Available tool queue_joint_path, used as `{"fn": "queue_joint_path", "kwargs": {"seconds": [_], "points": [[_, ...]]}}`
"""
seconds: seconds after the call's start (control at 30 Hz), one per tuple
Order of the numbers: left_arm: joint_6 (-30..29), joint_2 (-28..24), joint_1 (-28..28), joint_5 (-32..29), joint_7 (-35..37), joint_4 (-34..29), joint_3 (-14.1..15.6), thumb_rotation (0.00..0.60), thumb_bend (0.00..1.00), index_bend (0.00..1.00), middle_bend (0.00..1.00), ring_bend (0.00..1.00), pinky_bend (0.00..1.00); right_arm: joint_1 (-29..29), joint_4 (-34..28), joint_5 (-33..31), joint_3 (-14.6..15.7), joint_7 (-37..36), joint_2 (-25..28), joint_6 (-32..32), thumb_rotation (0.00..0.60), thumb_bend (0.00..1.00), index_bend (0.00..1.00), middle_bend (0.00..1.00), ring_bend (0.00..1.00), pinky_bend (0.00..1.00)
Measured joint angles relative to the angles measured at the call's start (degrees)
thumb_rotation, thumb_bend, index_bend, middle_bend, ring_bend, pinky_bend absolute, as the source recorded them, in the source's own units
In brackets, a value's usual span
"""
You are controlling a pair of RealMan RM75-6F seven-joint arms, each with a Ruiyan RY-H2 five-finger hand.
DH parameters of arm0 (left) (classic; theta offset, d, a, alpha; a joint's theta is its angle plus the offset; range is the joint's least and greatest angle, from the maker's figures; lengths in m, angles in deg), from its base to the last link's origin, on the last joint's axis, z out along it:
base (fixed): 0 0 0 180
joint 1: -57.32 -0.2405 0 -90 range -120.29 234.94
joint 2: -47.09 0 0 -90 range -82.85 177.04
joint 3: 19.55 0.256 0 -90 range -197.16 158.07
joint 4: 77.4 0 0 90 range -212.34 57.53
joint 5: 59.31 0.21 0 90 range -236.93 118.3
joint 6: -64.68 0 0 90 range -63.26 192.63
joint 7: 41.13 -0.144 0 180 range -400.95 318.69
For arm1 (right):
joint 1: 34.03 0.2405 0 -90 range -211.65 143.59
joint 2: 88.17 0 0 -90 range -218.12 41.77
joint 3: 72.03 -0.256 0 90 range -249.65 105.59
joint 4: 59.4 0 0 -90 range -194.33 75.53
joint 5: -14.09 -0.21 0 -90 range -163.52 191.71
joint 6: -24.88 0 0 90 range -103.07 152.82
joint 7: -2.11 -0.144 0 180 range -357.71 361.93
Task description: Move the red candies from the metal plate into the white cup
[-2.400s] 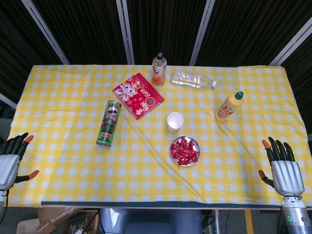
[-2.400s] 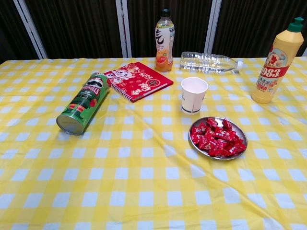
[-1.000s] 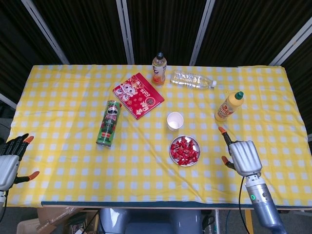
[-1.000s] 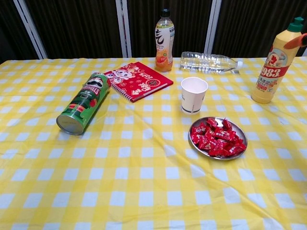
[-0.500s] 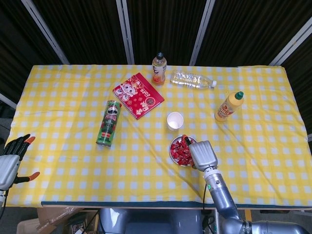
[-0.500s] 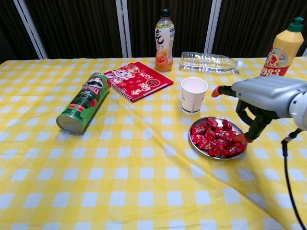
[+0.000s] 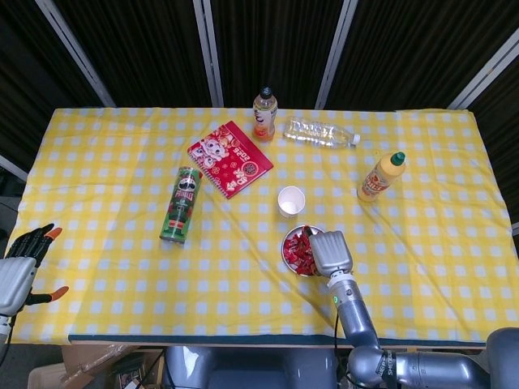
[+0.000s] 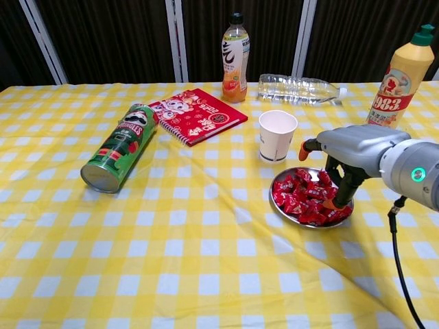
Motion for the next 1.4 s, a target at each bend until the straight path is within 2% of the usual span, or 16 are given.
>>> {"fn": "queue_joint_path", "kwargs": {"seconds": [0.63,0.7,0.9,1.07,1.23,1.4], "points": [[0.42,0.01,0.28,-0.41,-0.58,-0.42,0.02,0.6,0.03,0.0,0.0,0.0,0.0,3.39,4.87,-5.05,1.29,-2.29,-1.94,1.37,0.6,0.31,0.22,0.75,0.79,0.85],[0.52,-0.01,0.32,-0.52,-0.65,-0.53,0.01,0.6,0.03,0.0,0.0,0.0,0.0,3.73,5.85,-5.8,1.39,-2.55,-2.22,1.77,0.6,0.31,0.25,0.75,0.79,0.85],[0.69,-0.02,0.4,-0.66,-0.58,-0.51,0.01,0.6,0.03,0.0,0.0,0.0,0.0,4.21,8.22,-6.31,2.01,-4.11,-3.08,2.94,0.6,0.31,0.48,0.77,0.8,0.87],[0.71,-0.02,0.44,-0.74,-0.65,-0.58,-0.01,0.6,0.03,0.0,0.0,0.0,0.0,4.22,10.31,-5.17,2.49,-7.01,-4.04,4.12,0.6,0.44,0.64,0.79,0.82,0.88],[0.64,-0.01,0.42,-0.74,-0.61,-0.52,0.01,0.6,0.03,0.0,0.0,0.0,0.0,4.02,12.28,-2.79,2.9,-10.49,-5.06,5.23,0.6,0.54,0.7,0.82,0.84,0.9],[0.54,0.0,0.38,-0.64,-0.33,-0.29,0.05,0.6,0.03,0.0,0.0,0.0,0.0,3.81,13.52,0.46,2.76,-13.92,-5.89,5.43,0.6,0.55,0.7,0.82,0.84,0.9]]}}
